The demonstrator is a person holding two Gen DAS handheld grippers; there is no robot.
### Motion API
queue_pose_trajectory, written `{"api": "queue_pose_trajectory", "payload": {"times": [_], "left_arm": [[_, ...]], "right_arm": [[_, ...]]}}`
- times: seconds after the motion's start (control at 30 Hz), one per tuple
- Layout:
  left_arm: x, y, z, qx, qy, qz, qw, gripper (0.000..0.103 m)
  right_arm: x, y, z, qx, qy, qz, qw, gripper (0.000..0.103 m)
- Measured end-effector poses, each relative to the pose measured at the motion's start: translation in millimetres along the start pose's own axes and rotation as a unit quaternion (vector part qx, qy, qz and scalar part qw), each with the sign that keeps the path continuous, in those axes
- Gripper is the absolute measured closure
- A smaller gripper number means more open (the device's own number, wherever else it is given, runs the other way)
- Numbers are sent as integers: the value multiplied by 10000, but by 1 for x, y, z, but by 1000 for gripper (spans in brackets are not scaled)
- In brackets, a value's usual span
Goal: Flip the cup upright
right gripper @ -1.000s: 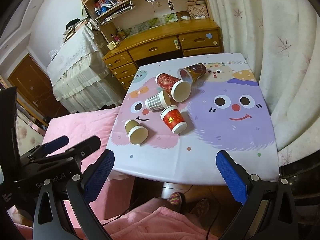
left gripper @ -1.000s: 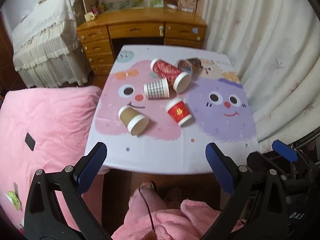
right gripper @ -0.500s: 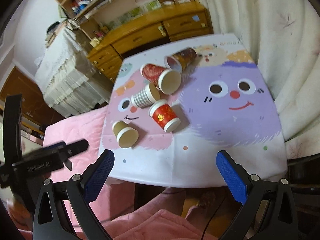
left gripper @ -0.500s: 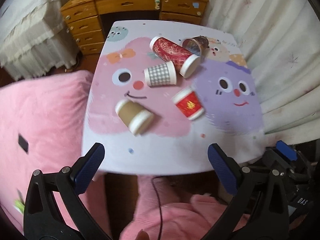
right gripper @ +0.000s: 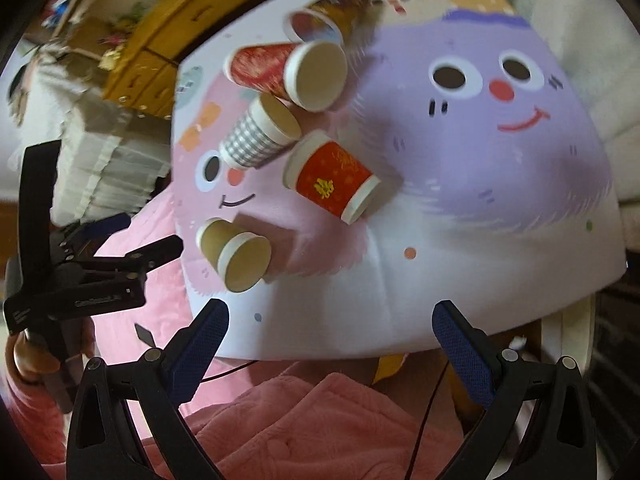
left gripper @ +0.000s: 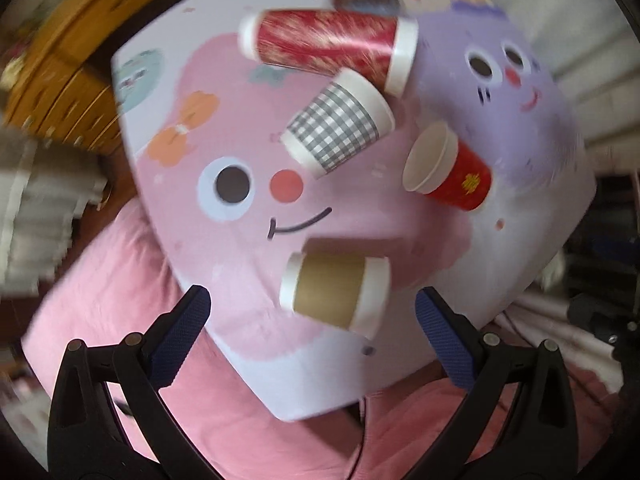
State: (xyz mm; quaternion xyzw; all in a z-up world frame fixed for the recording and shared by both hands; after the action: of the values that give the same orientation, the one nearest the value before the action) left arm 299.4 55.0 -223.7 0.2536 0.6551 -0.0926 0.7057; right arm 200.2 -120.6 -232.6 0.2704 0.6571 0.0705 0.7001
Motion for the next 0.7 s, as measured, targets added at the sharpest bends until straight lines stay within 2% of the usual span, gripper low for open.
{"api": "queue_pose_trajectory", "payload": {"times": [0.13, 0.27, 0.37, 0.43, 0.7], "left_arm": [[26, -13, 17, 897, -345, 119, 9953, 5], [42, -25, 34, 1921, -926, 528, 9756, 6], [55, -36, 43, 2581, -1127, 570, 9578, 11], [61, -41, 48, 2767, -1128, 407, 9534, 11], [93, -29, 87, 2627, -1219, -902, 9529, 11]], "right_arm": [[24, -1, 2, 510, 55, -69, 9987, 0], [37, 3, 3, 862, -10, -155, 9962, 0], [42, 6, 3, 1028, -36, -251, 9944, 0], [47, 7, 4, 1164, -57, -310, 9927, 0], [48, 11, 0, 1417, -121, -525, 9884, 0]]}}
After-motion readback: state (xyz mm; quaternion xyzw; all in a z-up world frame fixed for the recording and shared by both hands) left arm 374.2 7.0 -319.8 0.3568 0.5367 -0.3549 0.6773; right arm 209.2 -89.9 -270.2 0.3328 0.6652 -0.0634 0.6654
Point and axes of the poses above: each gripper's, at about its wrist camera, not at the fingertips, and x roughly the way its jaws point, y to its left, z to its top, the point moved 1 cm from there along x, roughly the way its jaws point, and after that the axes turned 12 degrees about z, right-handed, at the moved point
